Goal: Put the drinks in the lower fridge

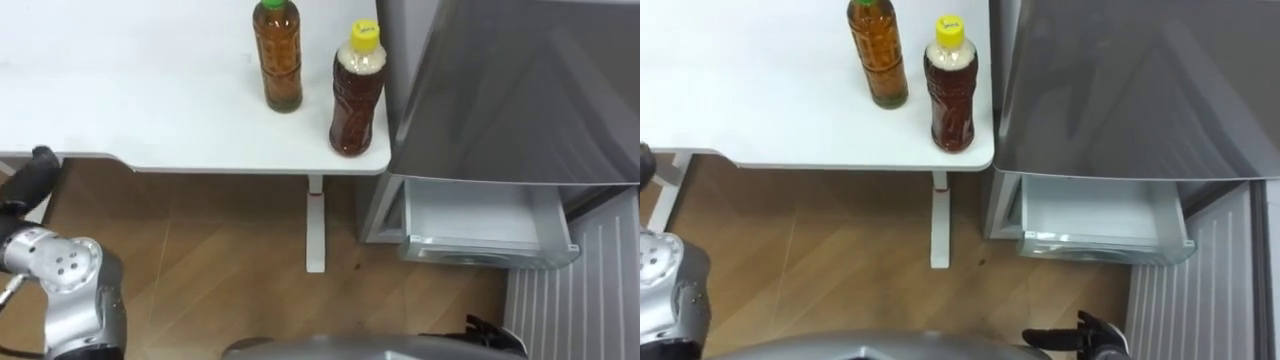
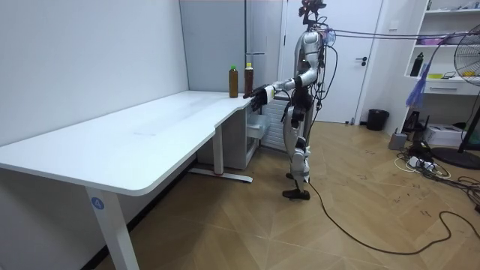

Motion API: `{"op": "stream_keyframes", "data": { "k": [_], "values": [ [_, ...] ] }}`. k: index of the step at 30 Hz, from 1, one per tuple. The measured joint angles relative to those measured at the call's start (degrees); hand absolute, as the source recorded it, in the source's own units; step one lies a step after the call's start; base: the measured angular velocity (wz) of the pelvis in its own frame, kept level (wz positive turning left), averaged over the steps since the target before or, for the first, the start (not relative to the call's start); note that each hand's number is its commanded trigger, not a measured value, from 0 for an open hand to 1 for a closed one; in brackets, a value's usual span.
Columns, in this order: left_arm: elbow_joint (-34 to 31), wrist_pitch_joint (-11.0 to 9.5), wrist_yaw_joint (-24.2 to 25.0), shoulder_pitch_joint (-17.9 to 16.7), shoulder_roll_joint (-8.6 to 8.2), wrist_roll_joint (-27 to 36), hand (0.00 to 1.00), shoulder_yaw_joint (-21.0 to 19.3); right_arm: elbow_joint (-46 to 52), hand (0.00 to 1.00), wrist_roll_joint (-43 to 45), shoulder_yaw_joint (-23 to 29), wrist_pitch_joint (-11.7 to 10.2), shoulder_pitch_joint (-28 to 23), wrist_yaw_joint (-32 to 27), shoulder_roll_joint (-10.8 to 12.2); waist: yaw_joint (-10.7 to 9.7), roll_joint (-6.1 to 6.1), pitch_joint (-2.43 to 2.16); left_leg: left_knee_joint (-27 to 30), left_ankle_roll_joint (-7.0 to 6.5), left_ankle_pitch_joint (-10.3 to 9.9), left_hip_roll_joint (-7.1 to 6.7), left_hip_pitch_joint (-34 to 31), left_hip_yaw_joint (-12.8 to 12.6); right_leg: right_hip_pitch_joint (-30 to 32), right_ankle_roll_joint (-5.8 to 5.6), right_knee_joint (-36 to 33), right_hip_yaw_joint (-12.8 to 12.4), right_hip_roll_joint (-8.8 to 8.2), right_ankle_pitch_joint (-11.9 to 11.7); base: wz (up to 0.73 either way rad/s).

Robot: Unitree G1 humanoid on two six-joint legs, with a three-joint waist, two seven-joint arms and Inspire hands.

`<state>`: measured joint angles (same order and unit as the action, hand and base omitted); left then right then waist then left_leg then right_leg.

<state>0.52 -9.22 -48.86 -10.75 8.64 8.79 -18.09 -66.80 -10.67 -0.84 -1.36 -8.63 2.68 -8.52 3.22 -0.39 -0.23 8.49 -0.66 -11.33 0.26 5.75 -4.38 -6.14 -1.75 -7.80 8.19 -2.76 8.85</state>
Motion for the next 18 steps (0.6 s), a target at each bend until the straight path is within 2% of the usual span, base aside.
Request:
{"op": "stream_keyframes", "data": {
  "k": [4, 11, 14, 18],
  "values": [
    [-5.9, -0.8, 1.8, 0.5, 1.84, -2.2, 0.0, 0.1, -0.3, 0.0, -0.5, 0.0, -0.6, 0.0, 0.2, -0.3, -0.1, 0.47, 0.04, 0.1, 0.0, 0.0, 0.0, -0.1, 0.0, 0.2, 0.01, 0.0, 0.2, -0.02, 0.0, 0.0],
    [-15.9, -0.7, 7.8, 2.0, 2.0, -2.1, 0.0, 0.1, -1.3, 0.0, -0.8, 0.0, -1.0, 0.4, 1.9, -0.7, 0.0, 0.68, 0.16, 0.1, -0.01, -0.1, -0.05, -0.2, 0.0, 0.3, 0.0, 0.1, 0.1, 0.0, 0.0, 0.0],
    [-20.5, -0.7, 12.4, 2.6, 2.07, -1.7, 0.0, 0.3, -1.8, 0.0, -0.4, 0.5, -1.3, 1.1, 2.6, -0.9, -1.3, 0.86, 0.43, 0.2, -0.01, 0.0, -0.05, -0.2, 0.2, 0.0, 0.0, 0.1, 0.5, -0.01, 0.0, 0.06],
    [-23.3, -0.7, 17.5, 3.0, 2.09, -1.5, 0.0, 1.2, -2.2, 0.0, -0.3, 1.2, -1.8, 1.7, 3.9, -1.2, -2.1, 1.28, 0.82, 0.1, -0.01, -0.1, -0.07, -0.2, 0.4, 0.0, 0.0, 0.1, 0.5, -0.04, 0.0, 0.0]
  ]
}}
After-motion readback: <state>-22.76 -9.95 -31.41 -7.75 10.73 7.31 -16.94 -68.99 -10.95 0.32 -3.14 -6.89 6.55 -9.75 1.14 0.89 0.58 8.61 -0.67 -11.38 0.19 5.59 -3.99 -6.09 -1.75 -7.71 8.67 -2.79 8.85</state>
